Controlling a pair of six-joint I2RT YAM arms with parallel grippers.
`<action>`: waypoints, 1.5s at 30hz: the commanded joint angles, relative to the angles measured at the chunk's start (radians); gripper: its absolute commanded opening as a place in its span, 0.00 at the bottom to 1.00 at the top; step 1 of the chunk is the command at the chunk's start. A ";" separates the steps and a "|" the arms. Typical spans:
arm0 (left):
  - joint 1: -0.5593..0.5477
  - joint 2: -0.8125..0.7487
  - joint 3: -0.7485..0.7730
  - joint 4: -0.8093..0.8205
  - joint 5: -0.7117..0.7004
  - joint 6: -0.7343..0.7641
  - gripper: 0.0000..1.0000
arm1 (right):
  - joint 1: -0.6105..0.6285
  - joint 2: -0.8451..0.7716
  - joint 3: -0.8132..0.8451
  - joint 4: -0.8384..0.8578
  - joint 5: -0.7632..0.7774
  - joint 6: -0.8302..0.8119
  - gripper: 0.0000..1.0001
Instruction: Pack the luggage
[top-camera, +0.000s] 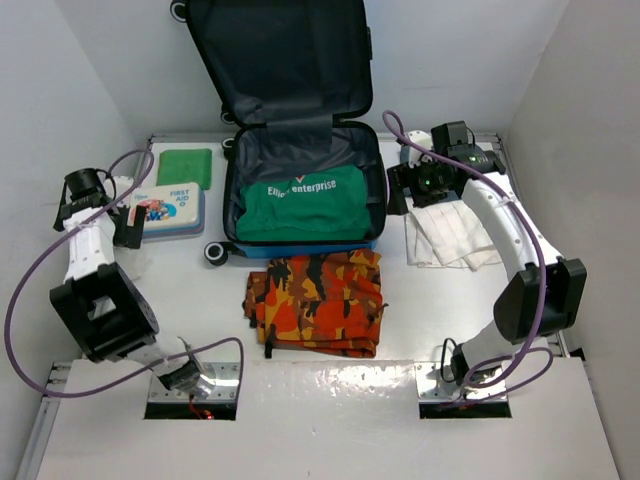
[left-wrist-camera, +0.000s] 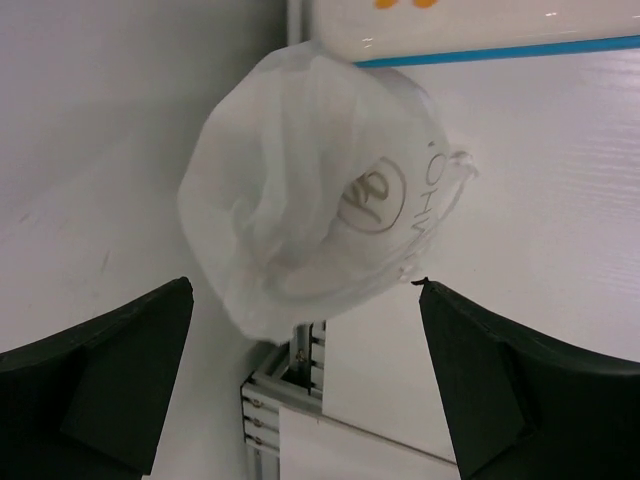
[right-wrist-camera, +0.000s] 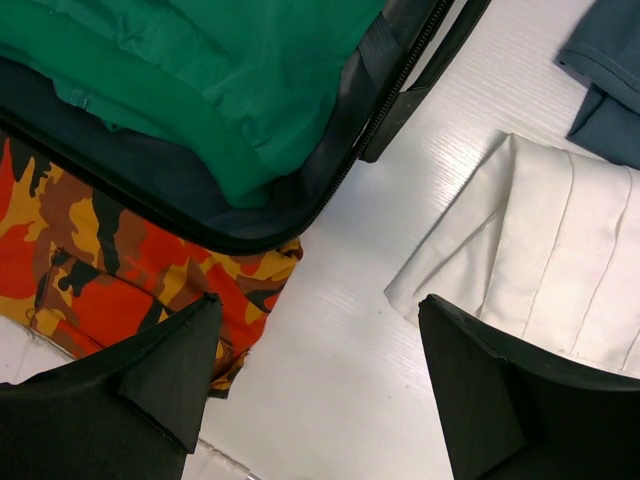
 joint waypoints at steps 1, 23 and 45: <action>0.028 0.057 0.010 0.072 0.120 0.100 1.00 | 0.003 0.005 0.003 0.017 -0.013 0.002 0.79; 0.082 0.028 -0.067 -0.018 0.229 0.150 0.16 | 0.003 0.008 0.031 -0.006 -0.004 -0.004 0.78; -0.739 0.321 0.932 -0.185 0.293 -0.119 0.00 | -0.103 0.007 0.017 -0.023 -0.022 0.051 0.78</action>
